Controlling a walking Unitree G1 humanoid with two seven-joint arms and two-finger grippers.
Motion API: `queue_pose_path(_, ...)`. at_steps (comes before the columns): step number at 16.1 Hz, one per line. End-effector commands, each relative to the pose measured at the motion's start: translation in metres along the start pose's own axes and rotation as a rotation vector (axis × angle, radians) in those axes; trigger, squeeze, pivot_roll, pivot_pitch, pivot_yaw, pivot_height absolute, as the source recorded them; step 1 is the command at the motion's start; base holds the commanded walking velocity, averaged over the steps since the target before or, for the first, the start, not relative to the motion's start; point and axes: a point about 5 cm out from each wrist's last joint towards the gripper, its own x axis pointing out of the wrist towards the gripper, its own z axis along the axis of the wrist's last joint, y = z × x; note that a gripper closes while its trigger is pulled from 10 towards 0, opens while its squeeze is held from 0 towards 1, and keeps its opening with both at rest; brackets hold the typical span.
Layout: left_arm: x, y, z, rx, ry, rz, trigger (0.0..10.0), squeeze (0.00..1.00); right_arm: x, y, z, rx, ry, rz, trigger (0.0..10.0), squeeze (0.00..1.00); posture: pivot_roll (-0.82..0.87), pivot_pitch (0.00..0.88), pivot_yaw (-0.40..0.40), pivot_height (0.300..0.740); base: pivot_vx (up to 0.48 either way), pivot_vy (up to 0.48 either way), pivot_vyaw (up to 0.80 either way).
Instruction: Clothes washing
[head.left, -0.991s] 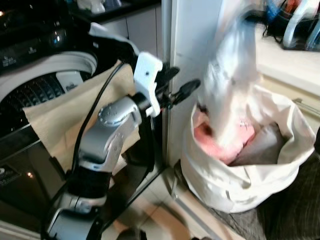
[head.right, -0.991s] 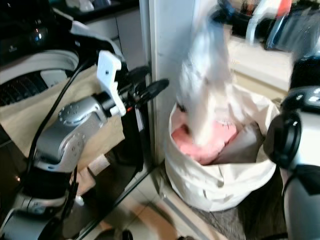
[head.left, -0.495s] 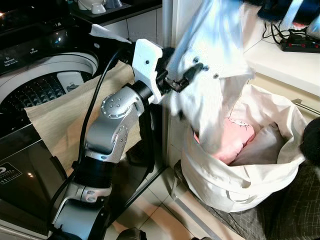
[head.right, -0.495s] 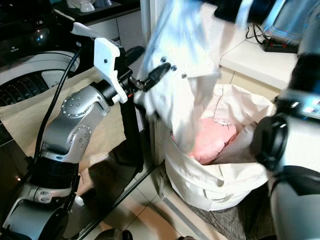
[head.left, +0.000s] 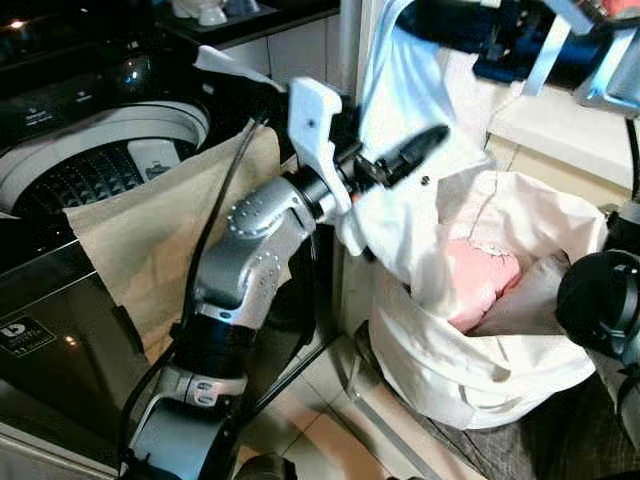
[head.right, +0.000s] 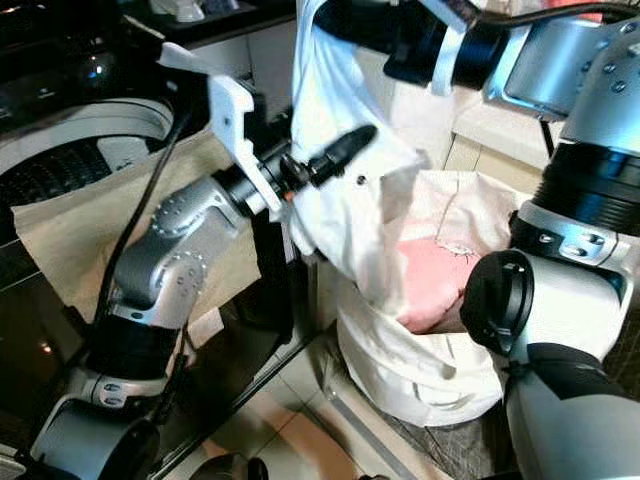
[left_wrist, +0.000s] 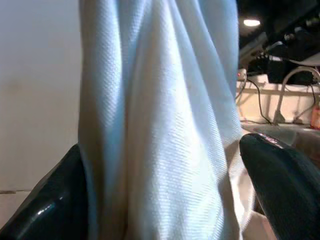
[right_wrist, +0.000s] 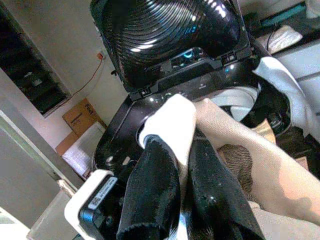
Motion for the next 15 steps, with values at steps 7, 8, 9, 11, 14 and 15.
queue_pose_path(7,-0.004,0.016,0.002,0.021,0.018,0.065,0.0,0.0,-0.004,0.01,0.001,-0.027,-0.038,-0.003,0.0,0.0,-0.05,0.0,0.043,0.74,0.0,0.0,0.0)
queue_pose_path(8,-0.005,0.016,0.002,0.02,0.021,0.067,0.0,0.0,-0.004,0.01,0.001,-0.026,-0.038,-0.005,0.0,0.0,-0.05,0.0,0.042,0.74,0.0,0.0,0.0)
queue_pose_path(9,-0.005,0.016,0.002,0.023,0.023,0.067,0.0,0.0,-0.004,0.01,0.001,-0.023,-0.038,-0.008,0.0,0.0,-0.05,0.0,0.044,0.74,0.0,0.0,0.0)
queue_pose_path(11,-0.005,0.017,0.002,0.011,0.021,0.07,0.0,0.0,-0.004,0.009,-0.002,-0.015,-0.038,-0.023,0.0,0.0,-0.05,0.0,0.045,0.74,0.0,0.0,0.0)
queue_pose_path(14,-0.004,0.016,0.003,0.013,0.02,0.053,0.0,0.0,-0.004,0.007,-0.004,-0.013,-0.038,-0.035,0.0,0.0,-0.05,0.0,0.046,0.74,0.0,0.0,0.0)
queue_pose_path(15,-0.004,0.016,0.003,0.011,0.018,0.044,0.0,0.0,-0.003,0.007,-0.005,-0.011,-0.038,-0.039,0.0,0.0,-0.04,0.0,0.047,0.74,0.0,0.0,0.0)
